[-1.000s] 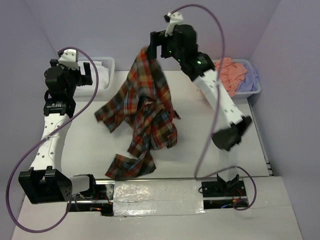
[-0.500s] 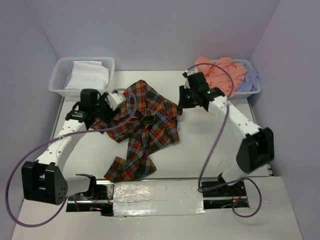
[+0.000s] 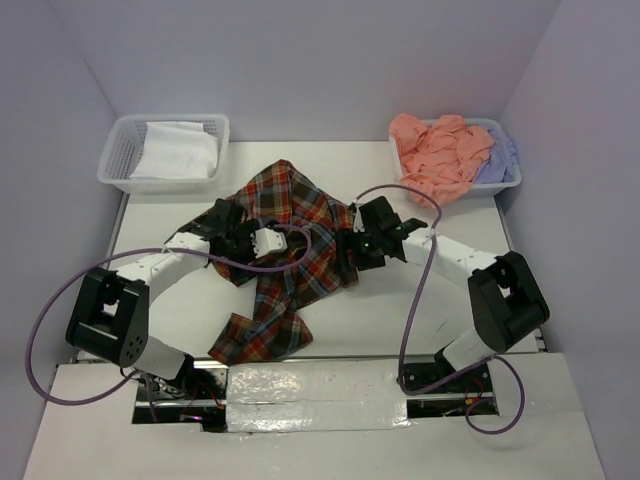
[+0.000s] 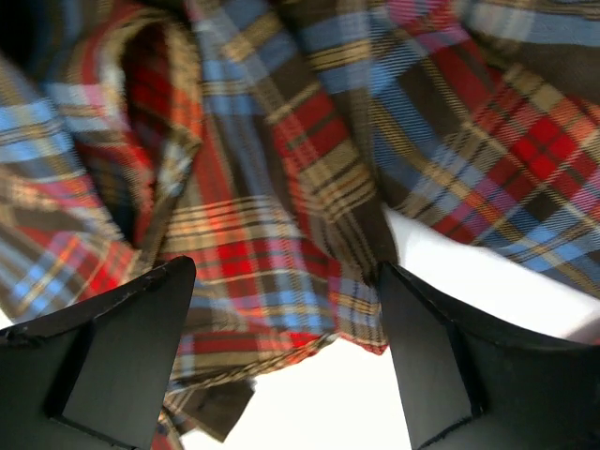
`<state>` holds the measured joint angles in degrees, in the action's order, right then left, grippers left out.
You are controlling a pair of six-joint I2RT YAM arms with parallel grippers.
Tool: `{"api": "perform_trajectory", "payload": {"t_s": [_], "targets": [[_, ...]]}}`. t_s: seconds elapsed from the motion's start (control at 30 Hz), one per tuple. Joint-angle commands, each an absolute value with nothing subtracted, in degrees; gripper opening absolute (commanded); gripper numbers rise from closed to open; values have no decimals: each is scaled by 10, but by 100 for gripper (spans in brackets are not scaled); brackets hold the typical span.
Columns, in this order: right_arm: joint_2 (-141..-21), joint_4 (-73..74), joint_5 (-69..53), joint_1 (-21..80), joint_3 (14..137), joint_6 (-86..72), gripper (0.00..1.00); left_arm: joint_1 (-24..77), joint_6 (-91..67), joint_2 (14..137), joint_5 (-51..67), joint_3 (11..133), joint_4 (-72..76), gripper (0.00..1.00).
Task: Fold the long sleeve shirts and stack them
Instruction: Flatten the shirt out
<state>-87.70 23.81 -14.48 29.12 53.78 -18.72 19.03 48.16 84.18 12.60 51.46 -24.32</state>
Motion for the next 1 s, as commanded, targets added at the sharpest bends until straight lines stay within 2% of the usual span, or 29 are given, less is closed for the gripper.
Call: {"api": "perform_trajectory", "payload": {"t_s": [0.0,0.07,0.1,0.13,0.2,0.23,0.3,0.33,0.43,0.53,0.6,0.7,0.8,0.83,0.9,0.97], "targets": [[-880,182,-174,305,527,-207,80,209,499,839,147,496,-210,93],[-902,170,-167,305,520,-215,77,214,481,858,121,489,-187,86],[-911,170,-163,305,521,-214,76,214,474,866,111,489,-178,80],[-932,172,-156,305,526,-212,68,214,462,873,92,490,-163,59],[-951,174,-156,304,540,-208,58,214,462,886,86,495,-159,41],[-967,170,-158,305,544,-207,49,212,465,887,90,497,-169,22],[-978,172,-156,301,560,-207,38,208,467,880,105,503,-180,0],[-983,176,-153,299,567,-207,24,208,463,876,105,504,-183,0],[-968,192,-120,279,601,-206,0,198,449,860,106,526,-196,0],[-928,236,-63,244,652,-171,0,182,436,848,74,591,-193,0],[-905,283,0,227,744,-129,0,151,410,859,57,691,-189,0],[-903,327,88,218,963,1,0,107,387,905,36,932,-206,0],[-923,351,154,215,1099,74,0,98,390,942,21,1051,-195,0],[-928,357,166,216,1182,106,0,98,399,947,11,1110,-190,0],[-933,359,186,216,1270,139,0,96,414,955,3,1171,-178,0],[-921,350,183,216,1288,150,0,93,428,947,3,1186,-165,0]]}}
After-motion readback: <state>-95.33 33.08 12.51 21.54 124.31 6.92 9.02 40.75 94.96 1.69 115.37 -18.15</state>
